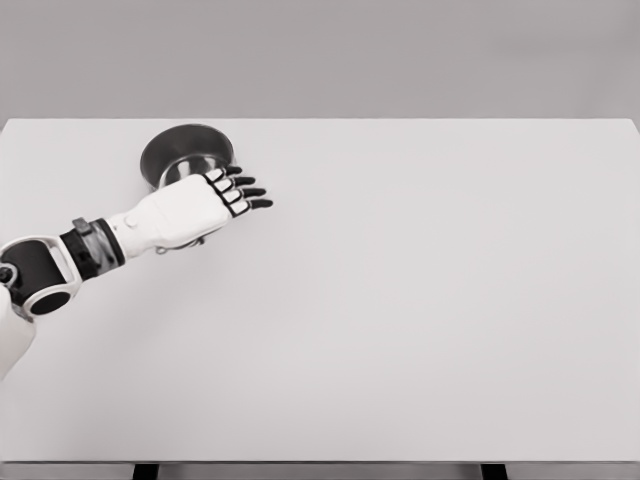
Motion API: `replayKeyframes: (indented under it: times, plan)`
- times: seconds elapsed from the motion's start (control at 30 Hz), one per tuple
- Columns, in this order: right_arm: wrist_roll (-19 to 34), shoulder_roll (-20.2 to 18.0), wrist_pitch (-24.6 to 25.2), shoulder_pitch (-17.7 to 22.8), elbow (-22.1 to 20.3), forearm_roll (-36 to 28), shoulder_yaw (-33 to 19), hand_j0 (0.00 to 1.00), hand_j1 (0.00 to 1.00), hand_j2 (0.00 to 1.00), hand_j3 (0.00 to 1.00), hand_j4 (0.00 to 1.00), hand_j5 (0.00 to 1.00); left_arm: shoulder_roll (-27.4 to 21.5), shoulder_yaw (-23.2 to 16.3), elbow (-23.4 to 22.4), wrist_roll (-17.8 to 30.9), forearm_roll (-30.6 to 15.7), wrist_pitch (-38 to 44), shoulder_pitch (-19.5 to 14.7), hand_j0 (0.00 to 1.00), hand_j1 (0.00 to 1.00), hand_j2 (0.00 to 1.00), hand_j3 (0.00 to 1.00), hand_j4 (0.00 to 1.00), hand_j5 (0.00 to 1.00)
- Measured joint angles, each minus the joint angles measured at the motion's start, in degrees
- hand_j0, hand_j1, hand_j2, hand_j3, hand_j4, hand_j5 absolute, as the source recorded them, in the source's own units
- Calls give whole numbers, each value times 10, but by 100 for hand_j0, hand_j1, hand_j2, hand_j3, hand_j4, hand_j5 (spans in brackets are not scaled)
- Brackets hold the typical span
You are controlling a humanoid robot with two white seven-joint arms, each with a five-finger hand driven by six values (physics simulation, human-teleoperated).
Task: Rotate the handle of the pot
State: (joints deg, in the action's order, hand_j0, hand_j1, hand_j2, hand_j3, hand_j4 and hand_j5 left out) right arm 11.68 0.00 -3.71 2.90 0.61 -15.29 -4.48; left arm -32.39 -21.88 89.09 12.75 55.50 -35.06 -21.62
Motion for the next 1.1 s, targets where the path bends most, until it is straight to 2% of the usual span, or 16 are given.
replayKeyframes:
  times: [1.1]
  plan:
    - [0,0,0,0,0,0,0,100,100,100,100,100,100,-65,5,0,-1,-6,0,-2,100,100,100,100,100,100]
